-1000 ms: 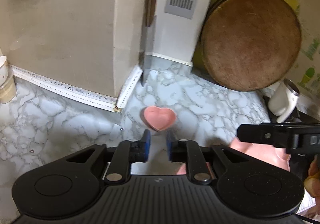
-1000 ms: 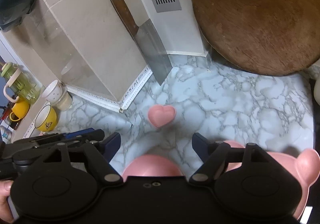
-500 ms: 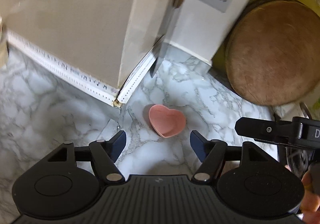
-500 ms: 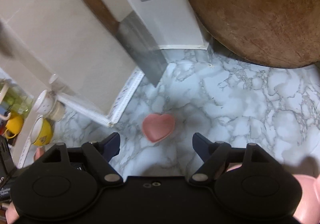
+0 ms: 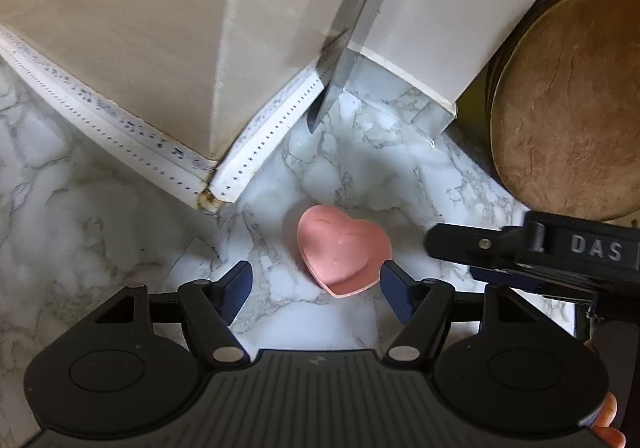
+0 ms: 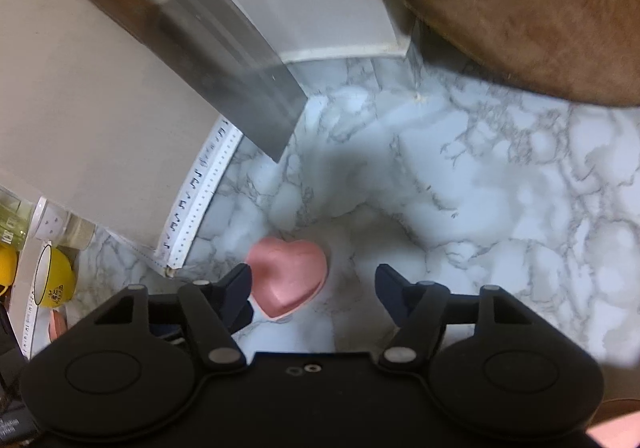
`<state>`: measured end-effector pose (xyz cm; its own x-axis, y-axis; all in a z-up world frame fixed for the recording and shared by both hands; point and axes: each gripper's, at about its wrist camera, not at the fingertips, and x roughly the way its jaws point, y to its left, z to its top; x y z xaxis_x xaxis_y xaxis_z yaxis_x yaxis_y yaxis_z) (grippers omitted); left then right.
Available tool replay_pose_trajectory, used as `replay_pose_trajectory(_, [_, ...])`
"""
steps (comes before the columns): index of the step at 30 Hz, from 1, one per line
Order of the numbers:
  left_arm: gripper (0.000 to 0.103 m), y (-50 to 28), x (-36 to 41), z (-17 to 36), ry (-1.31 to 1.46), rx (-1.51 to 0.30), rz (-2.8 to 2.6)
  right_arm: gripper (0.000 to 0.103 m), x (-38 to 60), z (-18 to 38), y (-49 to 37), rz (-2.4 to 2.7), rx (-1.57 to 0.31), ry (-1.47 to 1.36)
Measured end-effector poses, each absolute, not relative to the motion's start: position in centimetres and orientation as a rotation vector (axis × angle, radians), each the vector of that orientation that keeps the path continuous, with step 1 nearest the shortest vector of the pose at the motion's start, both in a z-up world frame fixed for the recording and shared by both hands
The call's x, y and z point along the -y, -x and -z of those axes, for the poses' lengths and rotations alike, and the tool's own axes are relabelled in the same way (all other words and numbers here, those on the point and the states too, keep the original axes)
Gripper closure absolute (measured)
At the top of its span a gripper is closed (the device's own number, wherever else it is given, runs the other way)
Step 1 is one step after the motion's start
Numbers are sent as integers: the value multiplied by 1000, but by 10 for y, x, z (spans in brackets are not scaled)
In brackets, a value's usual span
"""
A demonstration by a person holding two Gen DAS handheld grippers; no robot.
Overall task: Organize plates and bowls
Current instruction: 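Move both grippers to the small pink heart-shaped dish, then close both grippers on the rim of the heart dish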
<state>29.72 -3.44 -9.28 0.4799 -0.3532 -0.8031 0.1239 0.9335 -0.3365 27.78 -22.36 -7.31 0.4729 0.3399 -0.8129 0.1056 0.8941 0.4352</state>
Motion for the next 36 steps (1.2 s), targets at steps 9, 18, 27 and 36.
replay_pose_trajectory(9, [34, -312, 42, 110, 241, -1047, 295, 53, 217, 94, -295, -143, -1123, -457])
replay_pose_trajectory(18, [62, -320, 46, 119, 225, -1047, 302, 75, 212, 105, -303, -163, -1147, -444])
replay_pose_trajectory(27, [84, -325, 45, 128, 231, -1056, 300, 91, 209, 112, -303, -172, -1159, -413])
replay_pose_trajectory(36, [94, -327, 46, 129, 201, -1059, 312, 97, 209, 108, -300, -171, -1140, -390])
